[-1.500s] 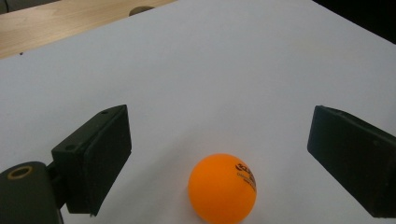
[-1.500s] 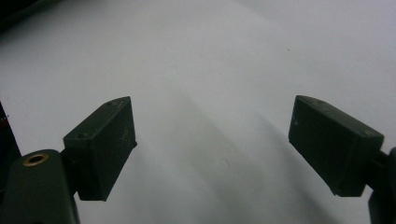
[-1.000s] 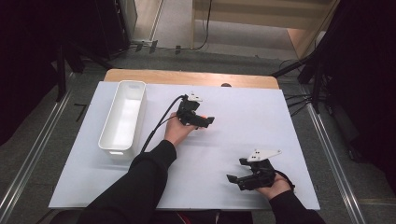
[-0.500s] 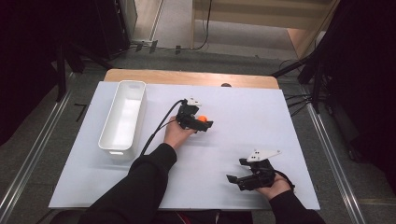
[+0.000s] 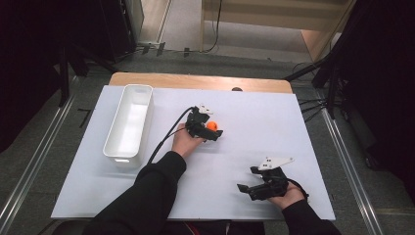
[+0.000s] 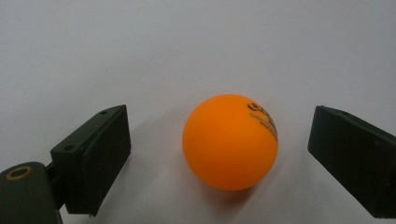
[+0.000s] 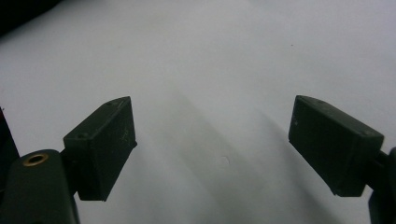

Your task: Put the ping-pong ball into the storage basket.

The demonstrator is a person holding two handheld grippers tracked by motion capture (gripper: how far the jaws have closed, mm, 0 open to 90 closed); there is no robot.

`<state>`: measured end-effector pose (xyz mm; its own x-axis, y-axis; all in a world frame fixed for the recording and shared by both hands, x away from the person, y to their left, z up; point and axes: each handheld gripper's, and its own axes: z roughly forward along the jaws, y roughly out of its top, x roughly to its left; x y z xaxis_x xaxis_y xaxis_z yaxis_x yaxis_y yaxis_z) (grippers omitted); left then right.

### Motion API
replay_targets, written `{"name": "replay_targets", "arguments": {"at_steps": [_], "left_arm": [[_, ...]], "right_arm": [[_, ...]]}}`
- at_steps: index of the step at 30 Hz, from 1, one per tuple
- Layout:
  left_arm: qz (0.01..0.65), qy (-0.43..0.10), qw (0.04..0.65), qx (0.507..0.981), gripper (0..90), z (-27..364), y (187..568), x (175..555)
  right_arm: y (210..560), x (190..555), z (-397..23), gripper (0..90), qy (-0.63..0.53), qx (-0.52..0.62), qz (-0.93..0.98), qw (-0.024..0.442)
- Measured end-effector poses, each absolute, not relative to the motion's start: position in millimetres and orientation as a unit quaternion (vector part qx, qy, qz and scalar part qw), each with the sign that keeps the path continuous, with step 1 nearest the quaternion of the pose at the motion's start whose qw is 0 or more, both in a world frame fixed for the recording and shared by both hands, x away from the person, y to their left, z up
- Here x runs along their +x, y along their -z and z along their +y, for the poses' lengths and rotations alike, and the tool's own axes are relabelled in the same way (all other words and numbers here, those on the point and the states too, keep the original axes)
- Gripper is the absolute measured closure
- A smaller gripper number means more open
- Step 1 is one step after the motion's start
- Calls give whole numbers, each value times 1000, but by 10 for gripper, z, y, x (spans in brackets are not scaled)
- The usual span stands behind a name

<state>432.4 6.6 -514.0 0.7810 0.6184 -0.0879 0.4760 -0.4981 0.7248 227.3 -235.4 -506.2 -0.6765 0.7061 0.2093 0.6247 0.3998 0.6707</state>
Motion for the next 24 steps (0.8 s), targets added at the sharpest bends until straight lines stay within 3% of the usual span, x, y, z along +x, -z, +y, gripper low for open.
{"name": "replay_targets", "arguments": {"at_steps": [12,24], "left_arm": [[320,-149,346,869,118,-35,5159,4260],[314,-147,351,870,177,-21,5155,4244]], "right_arm": [[5063,2273,-2351,137,-376,399,835,55],[5067,2274,-2352,136,-374,398,836,53]]}}
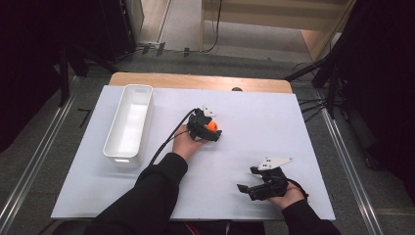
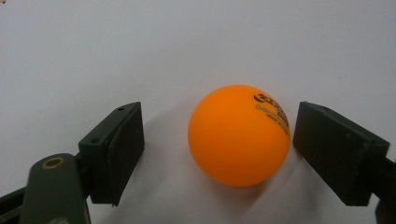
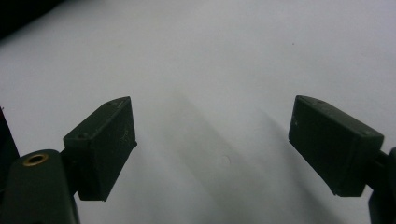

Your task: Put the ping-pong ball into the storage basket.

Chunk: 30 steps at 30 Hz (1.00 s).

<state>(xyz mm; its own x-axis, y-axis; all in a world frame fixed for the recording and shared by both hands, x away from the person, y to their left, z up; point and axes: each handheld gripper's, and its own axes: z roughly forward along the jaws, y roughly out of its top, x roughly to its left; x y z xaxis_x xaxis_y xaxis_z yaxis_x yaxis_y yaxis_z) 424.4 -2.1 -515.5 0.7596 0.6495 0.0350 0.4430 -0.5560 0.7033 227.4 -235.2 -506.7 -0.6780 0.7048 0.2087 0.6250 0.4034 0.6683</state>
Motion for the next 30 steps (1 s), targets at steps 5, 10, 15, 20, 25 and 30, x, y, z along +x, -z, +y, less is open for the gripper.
{"name": "replay_targets", "arguments": {"at_steps": [5,10,15,20,25,30], "left_arm": [[303,-148,361,869,314,-16,5148,4193],[307,-150,368,865,458,-6,5145,4175],[309,-148,369,864,503,-7,5143,4162],[309,-148,368,864,506,-6,5141,4160],[311,-148,367,864,509,-9,5138,4159],[308,-148,365,866,508,-10,5129,4157]], "right_arm": [[5068,2275,-2353,136,-373,396,838,53],[5068,2274,-2350,136,-372,397,837,54],[5075,2274,-2344,136,-370,398,838,53],[5075,2275,-2344,137,-370,398,838,52],[5073,2273,-2346,136,-371,398,837,54],[5073,2276,-2350,136,-372,396,838,52]]}}
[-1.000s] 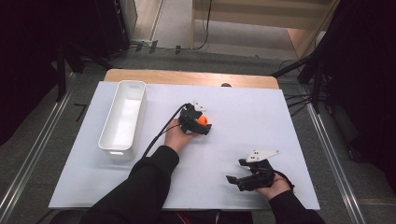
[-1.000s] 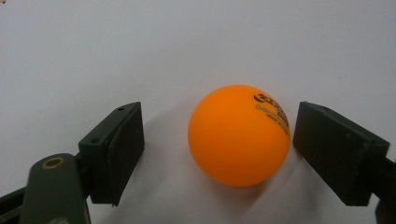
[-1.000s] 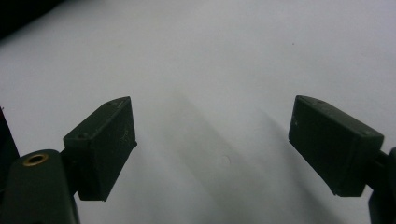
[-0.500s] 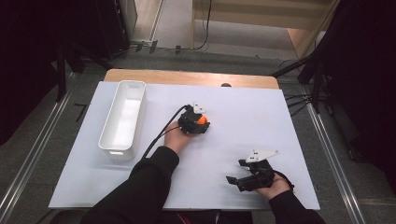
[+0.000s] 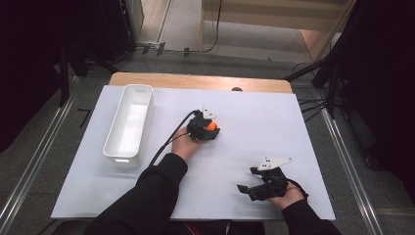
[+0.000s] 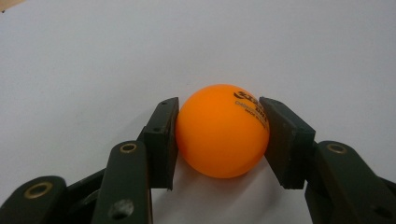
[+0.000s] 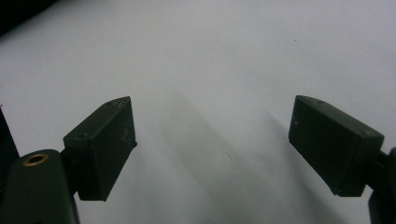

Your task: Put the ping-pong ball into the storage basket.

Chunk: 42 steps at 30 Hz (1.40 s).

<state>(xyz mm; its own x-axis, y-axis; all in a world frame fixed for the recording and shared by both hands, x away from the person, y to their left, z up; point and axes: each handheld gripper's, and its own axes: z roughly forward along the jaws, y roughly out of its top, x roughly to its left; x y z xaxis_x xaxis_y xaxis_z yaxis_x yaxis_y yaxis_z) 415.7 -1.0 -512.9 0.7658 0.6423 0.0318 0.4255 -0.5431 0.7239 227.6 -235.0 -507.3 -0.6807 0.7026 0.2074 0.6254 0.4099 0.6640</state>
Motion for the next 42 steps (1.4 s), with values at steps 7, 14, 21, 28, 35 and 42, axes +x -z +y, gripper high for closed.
{"name": "replay_targets", "arguments": {"at_steps": [7,14,21,28,35,42], "left_arm": [[307,-136,371,866,508,2,5055,4129],[305,-116,375,868,507,38,4979,4114],[302,-94,377,871,507,69,4893,4074],[295,-80,385,871,507,81,4802,4018],[295,-69,393,868,507,121,4722,3969],[291,-62,397,868,507,196,4660,3928]], "right_arm": [[5072,2275,-2350,137,-372,396,838,52],[5072,2275,-2350,136,-372,397,838,53],[5071,2275,-2350,136,-372,397,837,54],[5067,2274,-2354,136,-373,398,836,56],[5067,2273,-2352,136,-373,397,837,55],[5066,2275,-2350,136,-373,397,837,57]]}}
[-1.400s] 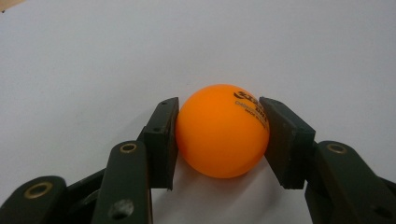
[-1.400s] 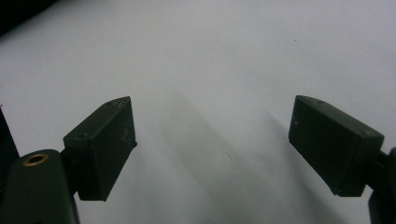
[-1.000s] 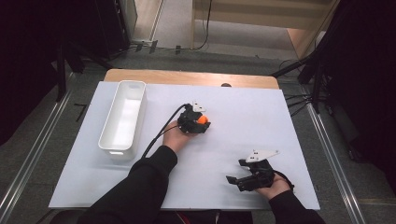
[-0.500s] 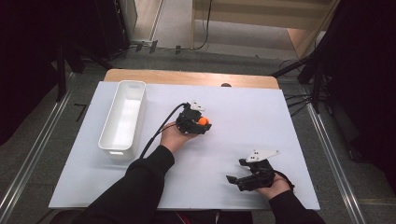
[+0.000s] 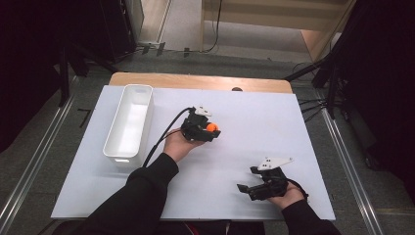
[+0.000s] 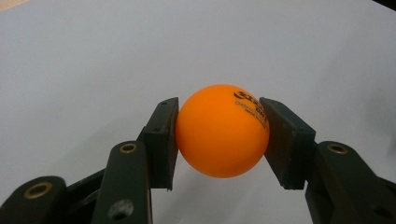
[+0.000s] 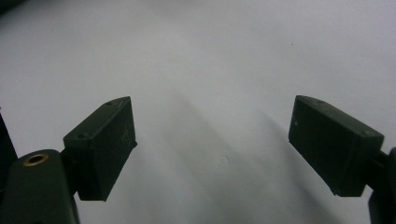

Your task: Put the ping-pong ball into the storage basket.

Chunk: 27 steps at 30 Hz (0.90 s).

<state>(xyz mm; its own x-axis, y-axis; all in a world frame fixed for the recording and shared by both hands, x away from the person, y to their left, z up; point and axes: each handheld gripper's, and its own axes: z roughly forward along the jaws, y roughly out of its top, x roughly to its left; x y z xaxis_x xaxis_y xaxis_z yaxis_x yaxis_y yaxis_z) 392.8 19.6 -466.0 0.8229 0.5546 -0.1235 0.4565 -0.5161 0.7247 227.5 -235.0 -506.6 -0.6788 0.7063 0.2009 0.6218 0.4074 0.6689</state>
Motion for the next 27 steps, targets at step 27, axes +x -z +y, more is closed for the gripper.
{"name": "replay_targets", "arguments": {"at_steps": [27], "left_arm": [[288,-34,413,863,506,488,4398,3790]], "right_arm": [[5060,2268,-2351,137,-371,399,837,57]]}}
